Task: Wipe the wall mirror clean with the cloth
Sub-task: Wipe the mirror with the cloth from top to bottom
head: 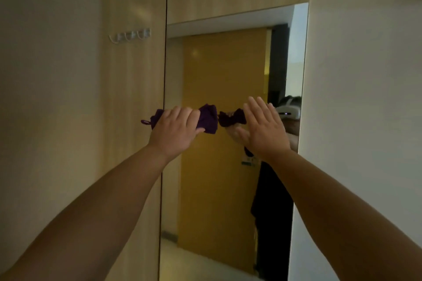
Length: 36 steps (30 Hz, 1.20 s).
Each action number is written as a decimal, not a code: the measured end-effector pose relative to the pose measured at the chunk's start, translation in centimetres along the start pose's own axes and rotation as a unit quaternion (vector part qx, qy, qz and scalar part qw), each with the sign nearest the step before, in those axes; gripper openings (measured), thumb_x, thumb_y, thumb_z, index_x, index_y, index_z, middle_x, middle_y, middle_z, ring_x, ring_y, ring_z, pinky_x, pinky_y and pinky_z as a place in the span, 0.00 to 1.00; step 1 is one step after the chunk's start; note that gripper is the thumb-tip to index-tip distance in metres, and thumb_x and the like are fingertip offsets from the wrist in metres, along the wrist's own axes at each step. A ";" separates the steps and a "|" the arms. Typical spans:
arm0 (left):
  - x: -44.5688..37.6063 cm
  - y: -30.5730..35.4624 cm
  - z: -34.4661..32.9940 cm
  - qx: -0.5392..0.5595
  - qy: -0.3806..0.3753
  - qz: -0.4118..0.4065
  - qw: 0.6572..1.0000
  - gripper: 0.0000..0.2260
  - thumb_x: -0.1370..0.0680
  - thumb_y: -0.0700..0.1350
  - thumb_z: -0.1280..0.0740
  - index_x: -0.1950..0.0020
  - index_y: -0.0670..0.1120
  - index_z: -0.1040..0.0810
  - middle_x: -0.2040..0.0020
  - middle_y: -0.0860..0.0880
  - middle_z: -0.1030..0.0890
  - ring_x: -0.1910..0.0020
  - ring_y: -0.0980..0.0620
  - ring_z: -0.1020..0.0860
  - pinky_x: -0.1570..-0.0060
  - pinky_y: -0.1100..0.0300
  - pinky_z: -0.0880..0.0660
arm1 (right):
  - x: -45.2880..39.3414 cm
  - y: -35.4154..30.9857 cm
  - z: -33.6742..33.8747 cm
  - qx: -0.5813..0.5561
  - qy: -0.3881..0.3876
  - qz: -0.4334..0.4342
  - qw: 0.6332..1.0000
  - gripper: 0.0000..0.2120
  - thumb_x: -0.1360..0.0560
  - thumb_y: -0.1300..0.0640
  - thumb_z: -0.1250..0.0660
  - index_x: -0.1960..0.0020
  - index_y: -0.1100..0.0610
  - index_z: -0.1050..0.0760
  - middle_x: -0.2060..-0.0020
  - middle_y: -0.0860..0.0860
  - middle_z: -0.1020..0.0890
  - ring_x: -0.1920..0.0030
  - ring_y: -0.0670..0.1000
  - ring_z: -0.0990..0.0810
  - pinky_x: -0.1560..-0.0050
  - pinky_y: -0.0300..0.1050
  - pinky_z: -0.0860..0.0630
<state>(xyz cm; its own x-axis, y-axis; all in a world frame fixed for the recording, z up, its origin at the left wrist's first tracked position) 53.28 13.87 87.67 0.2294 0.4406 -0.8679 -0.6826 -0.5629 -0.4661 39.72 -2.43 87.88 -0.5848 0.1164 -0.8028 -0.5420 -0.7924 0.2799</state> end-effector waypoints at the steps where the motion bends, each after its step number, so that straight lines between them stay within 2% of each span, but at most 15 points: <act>1: -0.7 -0.4 -0.8 0.004 0.009 0.003 1.000 0.18 0.21 0.55 0.37 0.43 0.40 0.25 0.53 0.43 0.23 0.58 0.43 0.25 0.59 0.49 0.27 | -1.1 0.4 -0.5 0.002 -0.002 0.001 1.000 0.33 0.17 0.37 0.57 0.20 0.57 0.50 0.20 0.55 0.51 0.20 0.54 0.59 0.23 0.53 0.64; 4: -2.8 -1.7 -3.6 0.000 0.032 0.008 0.999 0.19 0.21 0.54 0.36 0.43 0.39 0.25 0.53 0.42 0.23 0.57 0.42 0.24 0.58 0.49 0.27 | -4.6 2.1 -1.7 0.014 -0.006 0.001 1.000 0.35 0.19 0.36 0.61 0.20 0.56 0.52 0.19 0.54 0.53 0.20 0.54 0.61 0.23 0.53 0.65; 6: -4.1 -3.0 -5.5 0.007 0.044 0.028 0.999 0.19 0.21 0.55 0.37 0.43 0.39 0.26 0.53 0.43 0.23 0.57 0.43 0.25 0.58 0.49 0.28 | -6.9 3.0 -2.1 0.032 0.008 -0.002 0.999 0.35 0.19 0.36 0.61 0.20 0.56 0.53 0.19 0.54 0.53 0.20 0.53 0.61 0.23 0.53 0.65; 11: -7.3 -5.4 -9.3 0.022 0.079 0.044 0.996 0.20 0.21 0.55 0.38 0.42 0.39 0.26 0.52 0.43 0.23 0.57 0.43 0.24 0.58 0.49 0.26 | -12.2 3.1 -3.1 0.067 0.040 0.015 0.997 0.36 0.20 0.36 0.62 0.20 0.57 0.49 0.20 0.55 0.48 0.20 0.55 0.56 0.22 0.55 0.59; 16: -11.2 -9.1 -12.3 0.018 0.107 0.024 0.994 0.21 0.21 0.57 0.39 0.41 0.40 0.27 0.49 0.42 0.22 0.54 0.41 0.23 0.56 0.48 0.24 | -17.1 3.0 -3.6 0.091 0.077 -0.020 0.993 0.36 0.20 0.34 0.56 0.20 0.57 0.49 0.20 0.55 0.48 0.20 0.55 0.56 0.22 0.55 0.59; 19: -13.0 -11.6 -13.9 0.023 0.139 0.018 0.990 0.20 0.21 0.56 0.37 0.41 0.40 0.26 0.50 0.42 0.22 0.54 0.41 0.23 0.56 0.48 0.25 | -18.9 3.0 -4.2 0.109 0.088 -0.041 0.989 0.36 0.20 0.34 0.53 0.20 0.57 0.48 0.20 0.55 0.48 0.20 0.55 0.56 0.22 0.55 0.59; 24: -15.1 -15.6 -16.8 0.043 0.169 0.018 0.985 0.21 0.20 0.56 0.39 0.39 0.39 0.27 0.48 0.41 0.23 0.52 0.40 0.24 0.52 0.47 0.26 | -21.5 3.0 -4.8 0.134 0.110 -0.089 0.981 0.37 0.20 0.35 0.56 0.20 0.58 0.48 0.20 0.56 0.49 0.20 0.56 0.56 0.23 0.53 0.61; 28: -16.5 -17.9 -18.6 0.063 0.198 0.025 0.978 0.21 0.20 0.55 0.39 0.39 0.39 0.27 0.47 0.41 0.23 0.51 0.40 0.25 0.51 0.47 0.27 | -23.3 2.6 -5.5 0.160 0.106 -0.095 0.977 0.37 0.20 0.35 0.58 0.20 0.58 0.51 0.20 0.56 0.51 0.20 0.56 0.59 0.23 0.55 0.61; 32: -18.8 -18.5 -20.8 0.098 0.180 0.041 0.978 0.21 0.20 0.56 0.39 0.38 0.40 0.28 0.46 0.41 0.24 0.49 0.40 0.25 0.49 0.46 0.27 | -23.9 3.0 -6.5 0.180 0.110 -0.101 0.972 0.37 0.20 0.34 0.62 0.19 0.58 0.52 0.20 0.55 0.53 0.21 0.55 0.61 0.22 0.56 0.60; 36: -21.7 -17.9 -20.9 0.108 0.192 0.033 0.975 0.19 0.19 0.56 0.40 0.40 0.41 0.28 0.46 0.41 0.25 0.49 0.40 0.26 0.49 0.46 0.29 | -23.9 3.4 -6.7 0.182 0.116 -0.099 0.971 0.37 0.19 0.34 0.61 0.19 0.57 0.52 0.19 0.55 0.52 0.20 0.54 0.60 0.21 0.55 0.59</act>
<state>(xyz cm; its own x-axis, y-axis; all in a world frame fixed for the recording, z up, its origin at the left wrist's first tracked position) 75.00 -0.21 111.26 0.3940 0.0904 -0.9147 -0.8258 -0.4022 -0.3954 55.95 -11.94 104.51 -0.3196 0.0733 -0.9447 -0.8321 -0.4987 0.2428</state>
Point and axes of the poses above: each hand's wrist, its own x-axis away from the middle knuckle, its own z-axis out of the back of the hand, y = z × x, the point moved 6 cm from there along -x, towards the middle knuckle
